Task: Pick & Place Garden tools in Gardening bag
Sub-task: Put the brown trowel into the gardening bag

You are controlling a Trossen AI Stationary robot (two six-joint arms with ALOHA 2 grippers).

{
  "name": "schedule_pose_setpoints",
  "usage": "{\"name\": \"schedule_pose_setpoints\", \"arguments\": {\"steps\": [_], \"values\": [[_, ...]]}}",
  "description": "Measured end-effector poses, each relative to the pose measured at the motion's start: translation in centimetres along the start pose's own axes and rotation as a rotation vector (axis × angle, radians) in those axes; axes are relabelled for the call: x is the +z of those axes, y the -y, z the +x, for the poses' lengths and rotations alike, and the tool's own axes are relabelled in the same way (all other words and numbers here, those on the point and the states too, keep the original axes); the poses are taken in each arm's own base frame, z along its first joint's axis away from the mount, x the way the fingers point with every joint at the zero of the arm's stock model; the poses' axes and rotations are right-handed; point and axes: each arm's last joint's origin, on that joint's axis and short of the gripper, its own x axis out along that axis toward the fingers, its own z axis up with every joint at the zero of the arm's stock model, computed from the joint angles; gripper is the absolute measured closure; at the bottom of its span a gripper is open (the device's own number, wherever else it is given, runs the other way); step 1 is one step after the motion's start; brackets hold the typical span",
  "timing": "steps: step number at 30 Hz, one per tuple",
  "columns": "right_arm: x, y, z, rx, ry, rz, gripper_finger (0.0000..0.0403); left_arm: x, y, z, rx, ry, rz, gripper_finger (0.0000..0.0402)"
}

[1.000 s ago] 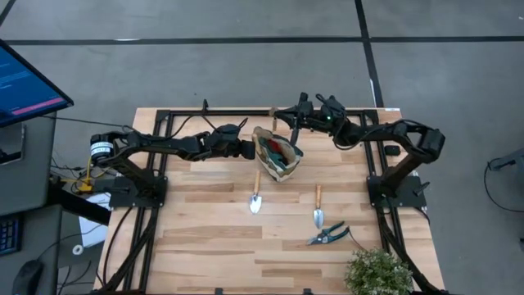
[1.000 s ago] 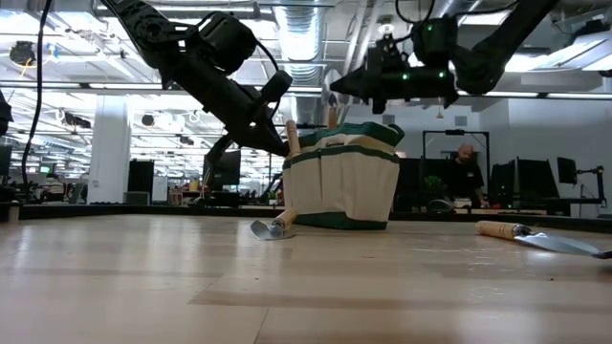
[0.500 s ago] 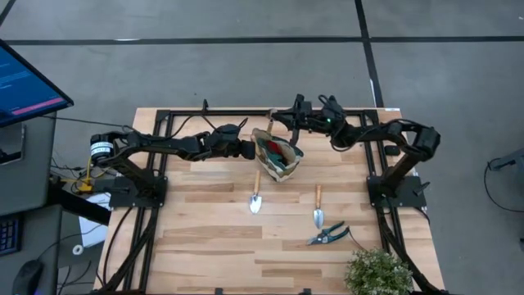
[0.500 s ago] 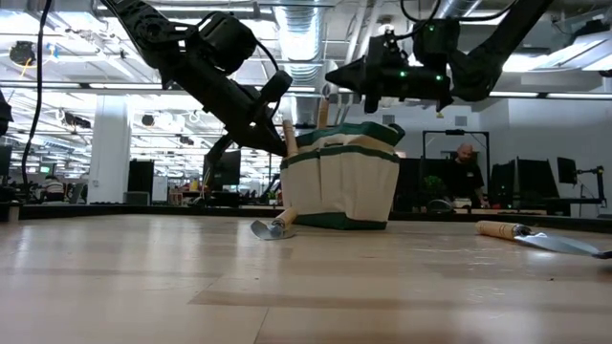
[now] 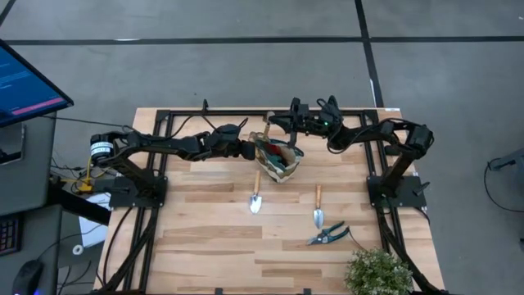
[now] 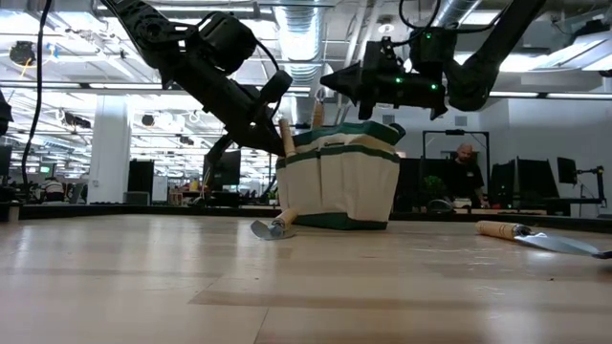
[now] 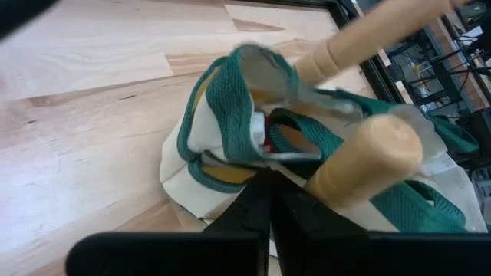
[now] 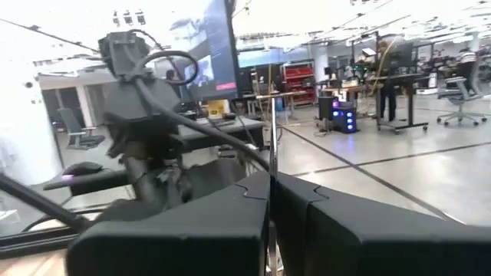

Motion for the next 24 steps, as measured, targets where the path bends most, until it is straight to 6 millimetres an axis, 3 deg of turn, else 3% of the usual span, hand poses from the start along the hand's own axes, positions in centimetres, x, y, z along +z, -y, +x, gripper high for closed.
{"name": "schedule_pose_setpoints", "arguments": {"steps": [19, 24], "values": [[-0.4, -0.1, 0.1, -0.025, -0.03, -0.059, 0.0403, 0.0, 0.0, 0.0, 0.0, 0.0, 0.004, 0.0394], [-0.2, 0.2, 1.1, -0.023, -0.01, -0.08, 0.0403, 0.0, 0.0, 0.0, -0.003, 0.003, 0.003, 0.0394]]}}
